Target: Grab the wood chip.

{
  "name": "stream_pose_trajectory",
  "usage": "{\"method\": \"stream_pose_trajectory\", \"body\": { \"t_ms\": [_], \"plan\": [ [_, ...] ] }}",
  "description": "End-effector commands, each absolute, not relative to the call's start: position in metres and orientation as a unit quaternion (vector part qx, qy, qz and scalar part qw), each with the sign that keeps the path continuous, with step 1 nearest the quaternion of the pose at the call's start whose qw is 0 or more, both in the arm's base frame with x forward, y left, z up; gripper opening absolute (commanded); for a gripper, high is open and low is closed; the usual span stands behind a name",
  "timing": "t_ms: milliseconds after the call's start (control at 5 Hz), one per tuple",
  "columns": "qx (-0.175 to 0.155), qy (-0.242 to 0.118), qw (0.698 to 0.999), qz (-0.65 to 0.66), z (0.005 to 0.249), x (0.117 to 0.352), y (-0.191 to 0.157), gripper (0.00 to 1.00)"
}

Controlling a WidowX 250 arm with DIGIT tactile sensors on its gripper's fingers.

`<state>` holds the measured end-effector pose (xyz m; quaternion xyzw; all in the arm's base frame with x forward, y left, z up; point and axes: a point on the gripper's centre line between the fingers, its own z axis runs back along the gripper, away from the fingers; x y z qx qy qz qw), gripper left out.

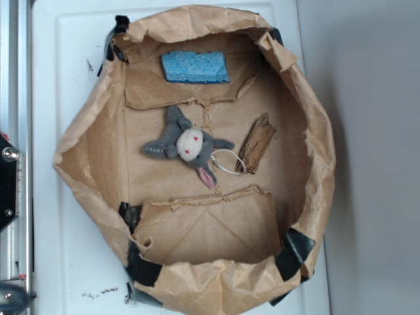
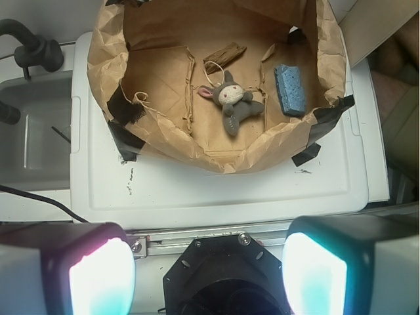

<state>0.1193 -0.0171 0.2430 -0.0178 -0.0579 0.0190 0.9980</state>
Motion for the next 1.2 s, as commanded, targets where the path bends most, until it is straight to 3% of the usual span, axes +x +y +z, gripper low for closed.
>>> {"method": "stream_pose_trajectory", "body": {
  "t_ms": [0, 200, 600, 800, 1000],
  "plan": [
    [-0.018, -0.058, 0.998, 0.019, 0.243, 0.119, -0.017, 1.0],
    [-0.011, -0.084, 0.995, 0.043, 0.239, 0.163, -0.021, 1.0],
    [-0.038, -0.129, 0.985, 0.11, 0.23, 0.25, -0.006, 1.0],
    [-0.059, -0.161, 0.968, 0.184, 0.207, 0.26, 0.023, 1.0],
    [-0.075, -0.123, 0.945, 0.294, 0.177, 0.255, 0.049, 1.0]
  ]
}}
